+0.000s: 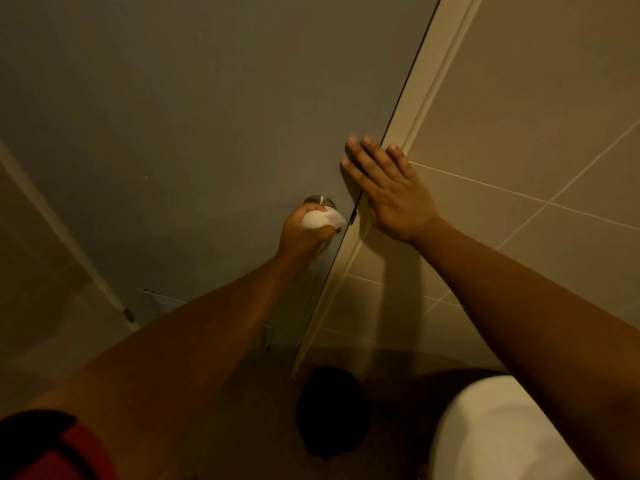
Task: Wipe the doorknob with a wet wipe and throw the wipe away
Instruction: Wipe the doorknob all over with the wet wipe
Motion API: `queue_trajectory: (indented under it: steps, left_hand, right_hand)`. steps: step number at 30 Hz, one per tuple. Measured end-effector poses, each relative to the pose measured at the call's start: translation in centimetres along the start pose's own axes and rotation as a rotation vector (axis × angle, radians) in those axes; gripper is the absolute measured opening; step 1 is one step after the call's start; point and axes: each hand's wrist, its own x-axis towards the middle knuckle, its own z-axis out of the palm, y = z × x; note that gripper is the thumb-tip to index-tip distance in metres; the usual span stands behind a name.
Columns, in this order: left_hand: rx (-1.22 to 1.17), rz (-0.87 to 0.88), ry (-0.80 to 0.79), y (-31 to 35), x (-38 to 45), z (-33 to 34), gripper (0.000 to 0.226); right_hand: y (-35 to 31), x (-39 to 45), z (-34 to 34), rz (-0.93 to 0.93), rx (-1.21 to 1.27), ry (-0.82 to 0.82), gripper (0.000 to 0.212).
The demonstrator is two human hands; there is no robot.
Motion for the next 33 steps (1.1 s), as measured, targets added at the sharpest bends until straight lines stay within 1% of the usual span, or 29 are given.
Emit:
queue_trajectory:
  steps: [2, 4, 5, 6, 7, 8, 11, 12, 13, 15, 17, 18, 20, 22, 25, 26, 28, 29, 31, 33]
  left_hand:
    - [-0.287, -0.124, -0.047, 0.4, -0.5, 0.0, 0.035]
    - [-0.351, -0.149, -0.072, 0.2, -0.5, 0.0, 0.043]
    - [-0.298, -0.140, -0.058, 0.3, -0.4, 0.0, 0.043]
    - [-0.200, -0.112, -0.040, 0.0, -0.1, -0.1, 0.040]
    - [-0.050, -0.054, -0.020, 0.0, 0.1, -0.3, 0.036]
    - [0.148, 0.035, -0.015, 0.0, 0.4, -0.5, 0.035]
    - [0.915, 0.306, -0.087, 0.2, 0.7, -1.2, 0.035]
    - [1.084, 0.367, -0.097, 0.3, 0.8, -1.2, 0.035]
    - [1.171, 0.400, -0.110, 0.7, 0.8, -1.2, 0.035]
    - [1.195, 0.402, -0.174, 1.2, 0.9, -1.7, 0.041]
    - [1.124, 0.361, -0.306, 1.5, 1.0, -3.0, 0.056]
    - [1.076, 0.345, -0.373, 1.6, 1.1, -3.8, 0.064]
    - [0.989, 0.377, -0.462, 2.3, 0.8, -5.0, 0.071]
    - [0.911, 0.405, -0.511, 2.9, 0.5, -5.7, 0.076]
    - [0.767, 0.321, -0.550, 3.5, 0.5, -6.4, 0.088]
    - [0.713, 0.297, -0.549, 3.6, 0.5, -6.5, 0.088]
    - [0.702, 0.293, -0.505, 3.5, 0.6, -6.8, 0.079]
    - [0.758, 0.334, -0.450, 3.6, 0.6, -6.9, 0.071]
    - [0.953, 0.480, -0.332, 3.2, 0.9, -7.3, 0.063]
    - [1.042, 0.582, -0.321, 3.1, 1.3, -7.3, 0.061]
  right_hand:
    - [0.0, 0.0, 0.1, 0.004, -0.004, 0.001, 0.066]
    - [0.0, 0.0, 0.2, 0.001, -0.001, 0.002, 0.065]
    - [0.0, 0.0, 0.3, 0.001, -0.002, 0.002, 0.065]
    - [0.0, 0.0, 0.3, 0.002, -0.003, 0.000, 0.065]
    - [0.0, 0.1, 0.2, 0.005, -0.002, -0.001, 0.065]
    - [0.0, 0.1, 0.1, 0.008, -0.001, -0.006, 0.065]
    - [0.0, 0.0, 0.0, 0.009, 0.012, -0.031, 0.064]
    - [0.0, -0.1, -0.1, 0.010, 0.024, -0.039, 0.064]
    - [-0.1, -0.1, -0.1, 0.012, 0.035, -0.046, 0.063]
    - [-0.1, 0.0, -0.3, 0.023, 0.046, -0.056, 0.064]
    - [-0.8, 0.1, -0.5, 0.059, 0.087, -0.043, 0.065]
    - [-1.6, 0.0, -0.4, 0.093, 0.150, -0.025, 0.064]
    - [-4.0, -0.5, 0.2, 0.205, 0.346, 0.004, 0.058]
    - [-6.8, -1.1, 1.5, 0.342, 0.528, 0.017, 0.052]
    - [-10.3, -1.5, 2.5, 0.513, 0.760, 0.056, 0.038]
    - [-11.1, -1.4, 2.4, 0.559, 0.825, 0.052, 0.035]
    - [-12.1, -1.2, 2.2, 0.662, 0.915, 0.096, 0.031]
    - [-12.4, -1.3, 2.3, 0.705, 0.939, 0.138, 0.031]
    - [-12.7, -1.5, 2.4, 0.738, 0.964, 0.188, 0.033]
    - [-12.6, -1.7, 2.9, 0.712, 0.952, 0.189, 0.034]
